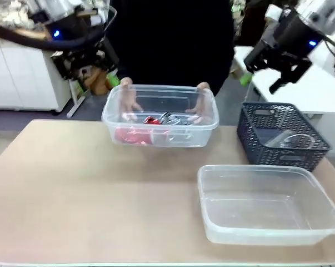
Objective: Sort the waste into each basket.
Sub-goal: Pick up the Organizing box on the right side of the table and lift it, then offer the picked Organizing box to the human.
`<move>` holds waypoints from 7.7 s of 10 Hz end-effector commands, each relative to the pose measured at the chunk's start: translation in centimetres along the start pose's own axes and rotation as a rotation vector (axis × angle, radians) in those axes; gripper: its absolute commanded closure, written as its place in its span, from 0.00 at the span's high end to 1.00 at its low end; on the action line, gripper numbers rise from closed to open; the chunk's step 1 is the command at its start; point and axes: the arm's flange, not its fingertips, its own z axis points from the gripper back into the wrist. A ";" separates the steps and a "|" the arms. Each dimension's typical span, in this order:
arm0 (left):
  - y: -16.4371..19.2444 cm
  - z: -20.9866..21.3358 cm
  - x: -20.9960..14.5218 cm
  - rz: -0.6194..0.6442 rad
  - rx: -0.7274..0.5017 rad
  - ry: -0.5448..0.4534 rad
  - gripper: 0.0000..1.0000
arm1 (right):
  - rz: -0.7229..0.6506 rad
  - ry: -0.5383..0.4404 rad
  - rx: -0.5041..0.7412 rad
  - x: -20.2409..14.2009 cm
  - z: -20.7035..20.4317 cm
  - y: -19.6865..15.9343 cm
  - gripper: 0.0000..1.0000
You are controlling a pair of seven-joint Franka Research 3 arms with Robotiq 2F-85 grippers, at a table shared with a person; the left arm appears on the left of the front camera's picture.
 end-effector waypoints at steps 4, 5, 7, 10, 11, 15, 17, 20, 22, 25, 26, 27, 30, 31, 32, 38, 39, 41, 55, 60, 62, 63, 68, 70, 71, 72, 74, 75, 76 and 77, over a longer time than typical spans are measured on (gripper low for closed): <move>-5.4 -3.7 -3.8 -0.203 0.023 0.139 1.00 | 0.087 -0.072 -0.187 -9.7 2.1 -7.8 1.00; -4.6 -1.1 -6.6 -0.140 0.043 0.077 1.00 | 0.060 -0.032 -0.145 -10.1 4.8 -5.4 1.00; -5.9 -3.4 -5.7 -0.173 0.041 0.124 1.00 | 0.060 -0.032 -0.145 -10.1 4.8 -5.4 1.00; -13.1 -11.4 -4.1 0.059 -0.069 0.091 1.00 | 0.019 0.094 -0.157 -13.2 -1.1 -10.6 1.00; -15.4 -14.9 -4.7 0.059 -0.075 0.170 1.00 | -0.040 0.174 -0.171 -15.0 -3.6 -12.8 1.00; -18.1 -19.3 -7.3 0.015 -0.051 0.264 1.00 | -0.100 0.212 -0.199 -14.2 -3.3 -13.7 1.00; -18.1 -19.3 -7.3 0.015 -0.051 0.264 1.00 | -0.100 0.212 -0.199 -14.2 -3.3 -13.7 1.00; -20.0 -24.9 -7.8 -0.025 -0.080 0.298 1.00 | -0.088 0.282 -0.169 -14.7 -6.0 -15.0 1.00; -20.4 -27.8 -6.9 0.046 -0.085 0.282 1.00 | -0.135 0.330 -0.175 -15.7 -9.2 -16.3 1.00; -21.0 -30.1 -5.8 0.139 -0.070 0.211 1.00 | -0.197 0.470 -0.187 -17.5 -14.3 -19.2 1.00; -20.9 -30.5 -5.4 0.162 -0.095 0.207 1.00 | -0.187 0.534 -0.192 -18.1 -16.1 -19.8 1.00; -20.7 -30.5 -5.0 0.179 -0.093 0.194 1.00 | -0.180 0.596 -0.201 -18.8 -17.3 -20.3 1.00; -20.5 -30.6 -4.9 0.190 -0.068 0.177 1.00 | -0.213 0.620 -0.186 -19.6 -18.7 -21.0 1.00; -20.4 -30.6 -5.0 0.190 -0.068 0.181 1.00 | -0.229 0.612 -0.199 -19.6 -19.0 -20.9 1.00; -20.3 -30.6 -5.0 0.193 -0.062 0.180 1.00 | -0.222 0.596 -0.174 -19.5 -19.2 -20.6 1.00; -19.7 -30.5 -5.5 0.190 -0.031 0.161 0.00 | -0.218 0.546 -0.128 -19.3 -19.1 -19.3 0.40; -19.6 -30.5 -5.5 0.188 -0.029 0.160 0.00 | -0.225 0.543 -0.139 -19.3 -19.0 -19.2 0.00; -19.5 -30.4 -5.6 0.196 -0.029 0.166 0.04 | -0.223 0.540 -0.139 -19.3 -18.7 -19.1 0.00; -4.2 -8.8 -6.5 0.326 -0.010 -0.057 0.00 | -0.202 0.510 0.022 -1.3 -13.0 -3.6 0.00; -1.2 -10.1 -2.8 0.353 -0.037 -0.018 0.00 | -0.184 0.485 0.021 2.1 -14.3 -3.4 0.00; -1.2 -10.1 -2.8 0.353 -0.037 -0.018 0.00 | -0.162 0.485 0.076 2.2 -15.0 -0.2 0.00; -1.2 -10.1 -2.8 0.353 -0.037 -0.018 0.00 | -0.162 0.485 0.076 2.2 -15.0 -0.2 0.00; -1.2 -10.1 -2.8 0.353 -0.037 -0.018 0.00 | -0.162 0.485 0.076 2.2 -15.0 -0.2 0.00; -1.2 -10.1 -2.8 0.353 -0.037 -0.018 0.00 | -0.162 0.485 0.076 2.2 -15.0 -0.2 0.00; -1.2 -10.1 -2.8 0.353 -0.037 -0.018 0.00 | -0.162 0.485 0.076 2.2 -15.0 -0.2 0.00; -1.2 -10.1 -2.8 0.353 -0.037 -0.018 0.00 | -0.162 0.485 0.076 2.2 -15.0 -0.2 0.00; -1.2 -10.1 -2.8 0.353 -0.037 -0.018 0.00 | -0.162 0.485 0.076 2.2 -15.0 -0.2 0.00; -1.2 -10.1 -2.8 0.353 -0.037 -0.018 0.00 | -0.162 0.485 0.076 2.2 -15.0 -0.2 0.00; -1.2 -10.1 -2.8 0.353 -0.037 -0.018 0.00 | -0.162 0.485 0.076 2.2 -15.0 -0.2 0.00; -1.2 -10.1 -2.8 0.353 -0.037 -0.018 0.00 | -0.162 0.485 0.076 2.2 -15.0 -0.2 0.00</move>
